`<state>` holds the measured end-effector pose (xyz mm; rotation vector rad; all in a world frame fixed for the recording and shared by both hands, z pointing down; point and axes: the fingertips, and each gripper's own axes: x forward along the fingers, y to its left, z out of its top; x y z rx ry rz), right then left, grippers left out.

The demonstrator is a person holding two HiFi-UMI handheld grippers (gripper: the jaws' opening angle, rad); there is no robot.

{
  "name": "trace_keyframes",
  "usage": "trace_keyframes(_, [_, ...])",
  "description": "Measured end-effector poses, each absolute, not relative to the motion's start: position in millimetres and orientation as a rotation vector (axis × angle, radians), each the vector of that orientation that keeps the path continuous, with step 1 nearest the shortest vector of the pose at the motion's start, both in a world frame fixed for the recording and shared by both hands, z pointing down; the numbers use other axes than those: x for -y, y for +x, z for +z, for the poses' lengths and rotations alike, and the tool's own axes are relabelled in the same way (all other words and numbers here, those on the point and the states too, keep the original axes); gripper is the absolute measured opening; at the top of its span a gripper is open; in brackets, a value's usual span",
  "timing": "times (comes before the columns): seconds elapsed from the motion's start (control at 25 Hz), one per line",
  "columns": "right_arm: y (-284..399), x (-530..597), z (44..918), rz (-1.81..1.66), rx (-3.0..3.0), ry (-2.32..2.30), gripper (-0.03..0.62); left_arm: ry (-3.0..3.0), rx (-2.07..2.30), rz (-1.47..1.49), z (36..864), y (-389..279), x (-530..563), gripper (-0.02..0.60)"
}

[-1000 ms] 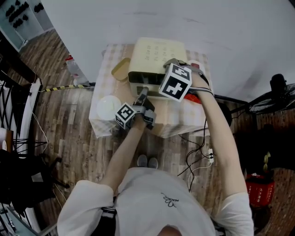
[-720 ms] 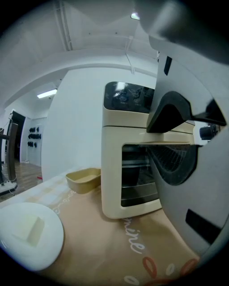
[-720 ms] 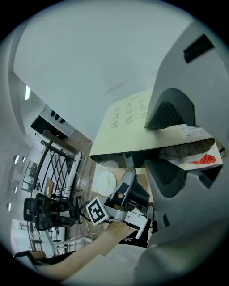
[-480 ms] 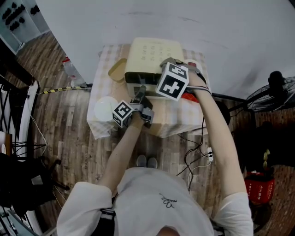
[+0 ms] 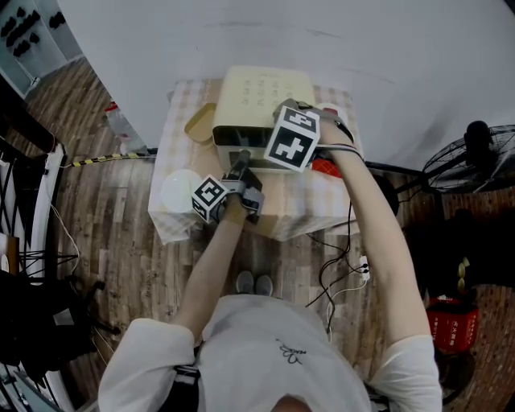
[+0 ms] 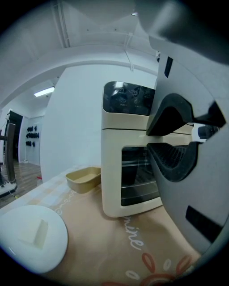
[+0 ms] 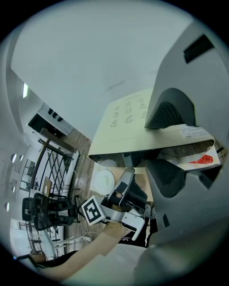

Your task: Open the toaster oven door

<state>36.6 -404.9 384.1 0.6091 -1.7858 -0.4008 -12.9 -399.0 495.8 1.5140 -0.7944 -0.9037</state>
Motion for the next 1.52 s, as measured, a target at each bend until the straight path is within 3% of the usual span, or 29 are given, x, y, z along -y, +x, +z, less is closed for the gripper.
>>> trace_keyframes(1.52, [36,402,381,-0.430,1.841,0.589,0.199,1.550,0.731,-0.931,516,-19,336,0.080])
